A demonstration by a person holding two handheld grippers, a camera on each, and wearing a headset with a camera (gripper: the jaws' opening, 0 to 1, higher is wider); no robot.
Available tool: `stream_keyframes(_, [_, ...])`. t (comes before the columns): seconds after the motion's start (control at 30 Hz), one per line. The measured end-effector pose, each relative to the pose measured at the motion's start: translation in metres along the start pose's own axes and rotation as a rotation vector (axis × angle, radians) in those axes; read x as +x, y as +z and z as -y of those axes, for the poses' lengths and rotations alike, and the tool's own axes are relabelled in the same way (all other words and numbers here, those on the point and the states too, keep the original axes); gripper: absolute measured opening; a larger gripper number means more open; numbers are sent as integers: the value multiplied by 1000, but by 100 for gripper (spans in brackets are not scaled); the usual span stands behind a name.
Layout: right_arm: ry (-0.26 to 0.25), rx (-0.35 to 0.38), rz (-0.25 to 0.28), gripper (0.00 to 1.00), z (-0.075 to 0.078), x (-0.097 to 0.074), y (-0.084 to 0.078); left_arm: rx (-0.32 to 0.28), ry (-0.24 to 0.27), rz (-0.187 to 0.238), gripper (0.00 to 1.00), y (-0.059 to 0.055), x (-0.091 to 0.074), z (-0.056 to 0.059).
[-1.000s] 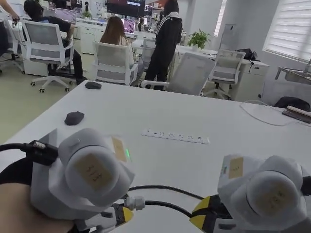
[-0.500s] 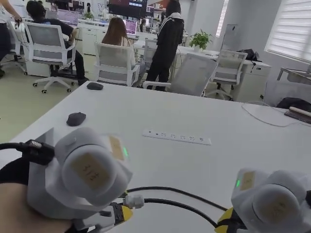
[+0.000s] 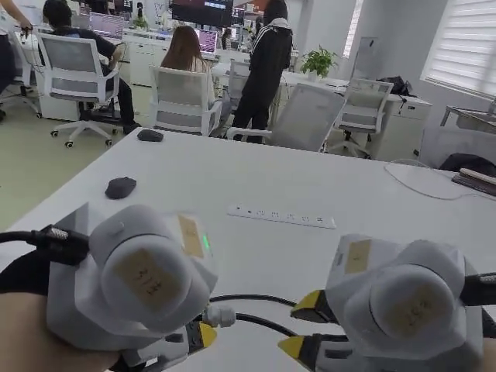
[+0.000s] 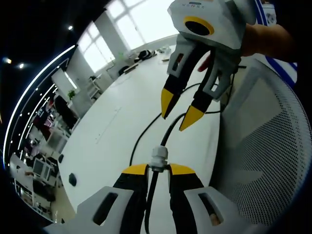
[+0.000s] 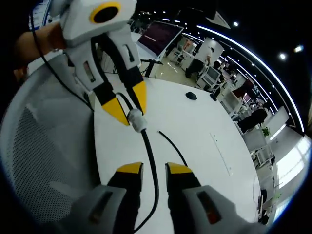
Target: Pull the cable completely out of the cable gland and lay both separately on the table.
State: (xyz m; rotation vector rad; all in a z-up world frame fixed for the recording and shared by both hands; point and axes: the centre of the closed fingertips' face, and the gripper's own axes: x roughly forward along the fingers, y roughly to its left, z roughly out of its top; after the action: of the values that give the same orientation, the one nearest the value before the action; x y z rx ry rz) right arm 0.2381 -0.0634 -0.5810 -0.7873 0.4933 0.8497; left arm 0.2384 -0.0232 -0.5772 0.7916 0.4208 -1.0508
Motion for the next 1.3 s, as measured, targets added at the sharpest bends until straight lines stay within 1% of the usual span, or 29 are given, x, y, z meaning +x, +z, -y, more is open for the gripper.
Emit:
stream_keyframes(0.07, [8,-44,8,18,-4,4,8,4,-2,3,16,1,0,1])
stream_keyframes(0.1, [15,-64,7,18,-5,6,10,7,-3,8,16,2,0,2])
stream_keyframes(0.17, [18,-84,-15,18,-6,12,9,13,-4,16,16,4,0,3])
stream_keyframes(0.2, [17,-106,-28,17,-5,14,7,12,-5,20,16,5,0,3])
stream_keyframes(0.27, [27,-123,-28,9,-6,14,7,11,-9,25,16,6,0,4])
stream_keyframes(0.3, [51,-129,-27,4,-10,15,7,14,-7,26,16,6,0,4])
stream_keyframes(0.37, [43,-134,-23,4,-9,15,7,14,-10,23,16,5,0,3])
stream_keyframes(0.5, [34,-124,-40,3,-6,15,1,12,-7,20,16,4,0,2])
stream_keyframes(0.67, [21,-101,-71,3,2,12,-14,0,7,19,16,0,-2,-5])
stream_keyframes(0.77, [-4,-74,-94,3,10,8,-26,-6,22,18,16,-2,-5,-10])
stream_keyframes(0.87, [-35,-41,-133,3,19,3,-40,-10,36,17,16,-3,-7,-13])
stream_keyframes(0.97, [-60,2,-167,3,25,-1,-53,-15,46,19,16,-4,-9,-16])
stream_keyframes(1.13, [-64,26,-182,3,25,-4,-62,-13,46,26,16,-2,-9,-15])
stream_keyframes(1.23, [-52,36,-197,3,23,-4,-66,-11,46,36,16,1,-9,-13])
stream_keyframes(1.27, [-46,34,-207,4,21,-4,-67,-6,48,37,16,2,-9,-13])
stream_keyframes(1.3, [-42,38,-208,9,20,-4,-66,2,49,40,16,4,-9,-12])
